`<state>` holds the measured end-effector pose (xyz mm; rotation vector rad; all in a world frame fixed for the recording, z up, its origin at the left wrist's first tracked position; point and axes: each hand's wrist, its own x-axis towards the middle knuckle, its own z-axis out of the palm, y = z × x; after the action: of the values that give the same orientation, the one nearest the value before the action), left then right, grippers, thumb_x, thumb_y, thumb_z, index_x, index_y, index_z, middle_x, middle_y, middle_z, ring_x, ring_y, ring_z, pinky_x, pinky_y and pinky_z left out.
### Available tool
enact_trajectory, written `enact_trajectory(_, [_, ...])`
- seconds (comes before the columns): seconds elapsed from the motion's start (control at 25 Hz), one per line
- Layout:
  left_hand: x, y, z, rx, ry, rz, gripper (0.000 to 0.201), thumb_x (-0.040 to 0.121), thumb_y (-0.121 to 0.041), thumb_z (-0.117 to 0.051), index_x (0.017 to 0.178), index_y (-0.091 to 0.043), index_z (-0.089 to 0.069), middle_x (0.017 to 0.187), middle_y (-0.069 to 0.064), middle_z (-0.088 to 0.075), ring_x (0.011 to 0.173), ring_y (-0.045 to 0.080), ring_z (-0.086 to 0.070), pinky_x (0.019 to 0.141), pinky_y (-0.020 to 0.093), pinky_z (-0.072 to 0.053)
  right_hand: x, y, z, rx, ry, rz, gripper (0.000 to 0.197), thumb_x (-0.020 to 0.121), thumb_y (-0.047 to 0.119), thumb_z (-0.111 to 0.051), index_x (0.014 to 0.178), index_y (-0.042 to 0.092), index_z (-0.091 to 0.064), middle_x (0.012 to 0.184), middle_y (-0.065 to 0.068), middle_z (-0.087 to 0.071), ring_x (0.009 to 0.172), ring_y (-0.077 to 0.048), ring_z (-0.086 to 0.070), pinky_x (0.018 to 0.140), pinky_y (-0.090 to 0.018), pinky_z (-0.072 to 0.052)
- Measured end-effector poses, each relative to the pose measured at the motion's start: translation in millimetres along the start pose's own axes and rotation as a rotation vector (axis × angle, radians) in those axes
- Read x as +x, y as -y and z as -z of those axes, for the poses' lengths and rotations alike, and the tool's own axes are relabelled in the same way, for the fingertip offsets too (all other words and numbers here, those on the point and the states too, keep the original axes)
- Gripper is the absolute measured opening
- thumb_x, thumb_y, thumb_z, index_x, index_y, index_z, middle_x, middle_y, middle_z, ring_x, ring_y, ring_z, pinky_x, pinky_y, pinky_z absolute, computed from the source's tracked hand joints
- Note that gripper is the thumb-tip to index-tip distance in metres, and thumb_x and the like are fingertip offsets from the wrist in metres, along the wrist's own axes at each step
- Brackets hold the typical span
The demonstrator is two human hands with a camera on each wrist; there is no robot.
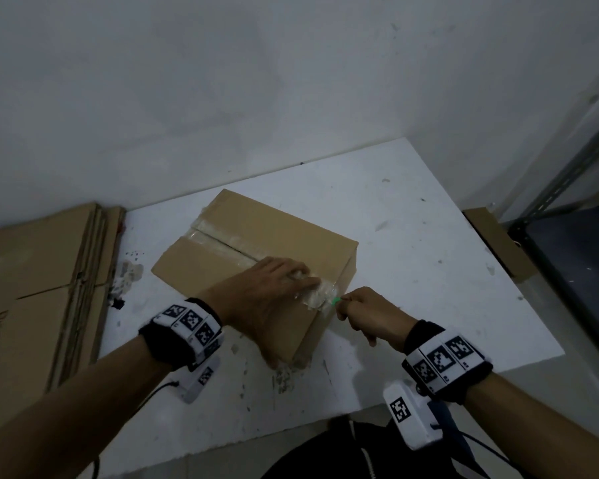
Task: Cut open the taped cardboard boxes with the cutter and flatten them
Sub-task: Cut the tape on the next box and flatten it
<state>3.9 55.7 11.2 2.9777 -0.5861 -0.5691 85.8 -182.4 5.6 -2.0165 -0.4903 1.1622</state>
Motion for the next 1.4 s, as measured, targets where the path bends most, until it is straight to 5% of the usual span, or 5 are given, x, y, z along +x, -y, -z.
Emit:
enact_trajectory(0.16, [-4,1,8,0.031,0.040,0.005,0.143,0.041,-0.086,-0.077,0.156,-0.028,-0.016,0.150,0.006,-0.028,0.137,0.024,-0.029,0.114,0.042,-0.029,0,2,-1,0.109,0.001,-0.030,0.025,0.094,0.007,-0.043,0.071,0.008,-0.052,0.062,-0.006,-0.040,0.038,-0.016,-0.034,0.042,-0.027,-0.036])
enact_trajectory(0.36, [-5,-1,9,0.035,0.036,0.013,0.137,0.041,-0.086,-0.076,0.153,-0.026,-0.026,0.141,0.004,-0.036,0.126,0.022,-0.037,0.106,0.039,-0.039,-17,-7,-44,0.076,0.376,-0.067,0.019,0.090,0.006,-0.050,0.071,0.008,-0.055,0.061,-0.006,-0.041,0.045,-0.018,-0.036,0.041,-0.027,-0.038])
enact_trajectory(0.64, [0,-10,18,0.151,0.021,0.071,0.141,0.030,-0.091,-0.072,0.146,-0.025,-0.028,0.126,0.003,-0.038,0.114,0.021,-0.036,0.101,0.041,-0.036,-8,-6,4,0.090,0.102,-0.079,0.019,0.089,0.010,-0.047,0.069,0.011,-0.043,0.056,-0.005,-0.034,0.042,-0.018,-0.028,0.045,-0.024,-0.034])
enact_trajectory(1.04, [-6,-8,16,0.105,-0.087,0.086,0.138,0.030,-0.093,-0.070,0.144,-0.025,-0.035,0.119,0.003,-0.039,0.107,0.018,-0.034,0.096,0.033,-0.035,26,-49,43,0.104,-0.336,-0.089,0.027,0.099,0.021,-0.048,0.086,0.010,-0.069,0.072,-0.008,-0.054,0.063,-0.025,-0.051,0.055,-0.033,-0.051])
enact_trajectory(1.4, [-6,-8,13,0.004,-0.009,0.116,0.135,0.037,-0.082,-0.081,0.150,-0.027,-0.030,0.141,0.005,-0.032,0.129,0.024,-0.029,0.113,0.039,-0.025,46,-86,59,-0.612,-0.436,-0.209,0.034,0.094,0.045,-0.059,0.110,0.016,-0.051,0.107,-0.011,-0.063,0.093,-0.031,-0.060,0.075,-0.033,-0.046])
